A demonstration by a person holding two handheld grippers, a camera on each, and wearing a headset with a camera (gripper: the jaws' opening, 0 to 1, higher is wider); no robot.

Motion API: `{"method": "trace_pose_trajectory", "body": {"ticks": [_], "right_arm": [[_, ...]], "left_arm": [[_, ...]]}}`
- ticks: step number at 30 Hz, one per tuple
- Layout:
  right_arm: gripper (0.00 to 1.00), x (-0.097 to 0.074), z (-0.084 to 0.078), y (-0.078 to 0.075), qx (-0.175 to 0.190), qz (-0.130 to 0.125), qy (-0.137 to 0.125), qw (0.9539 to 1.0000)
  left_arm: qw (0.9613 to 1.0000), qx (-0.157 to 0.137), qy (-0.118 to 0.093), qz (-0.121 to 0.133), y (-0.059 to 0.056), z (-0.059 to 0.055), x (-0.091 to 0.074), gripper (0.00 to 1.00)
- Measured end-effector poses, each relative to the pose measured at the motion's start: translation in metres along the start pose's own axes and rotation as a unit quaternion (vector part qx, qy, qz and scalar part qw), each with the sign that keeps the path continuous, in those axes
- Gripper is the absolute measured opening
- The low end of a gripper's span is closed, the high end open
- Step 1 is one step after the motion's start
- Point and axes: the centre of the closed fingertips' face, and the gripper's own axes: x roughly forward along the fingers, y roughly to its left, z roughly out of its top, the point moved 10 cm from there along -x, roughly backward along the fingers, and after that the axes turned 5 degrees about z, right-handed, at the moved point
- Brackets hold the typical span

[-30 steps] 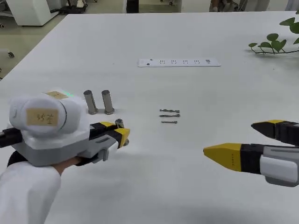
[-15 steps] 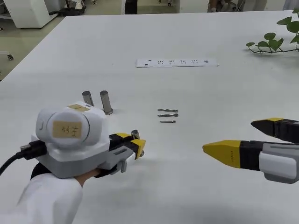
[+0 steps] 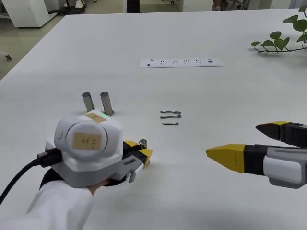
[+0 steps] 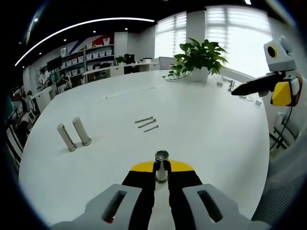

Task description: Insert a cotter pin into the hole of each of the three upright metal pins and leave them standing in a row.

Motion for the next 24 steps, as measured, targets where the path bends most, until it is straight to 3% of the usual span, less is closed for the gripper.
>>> {"method": "trace_pose_trajectory", "body": {"ticks": [15,24], "right_arm": [[0.80,0.0025,-0.0027,-0.0009,0.004,0.001,0.010,0.9999],[0.86,0.0031,-0.0053,0.0003,-0.003,-0.005,0.023,0.9997]], "left_arm": [[0.9999,-0.003,0.009,0.006,-0.0037,-0.0048,0.0035,0.06],[0.9999,-0.007,0.008,0.011,-0.0035,-0.0068,0.0015,0.06]]}}
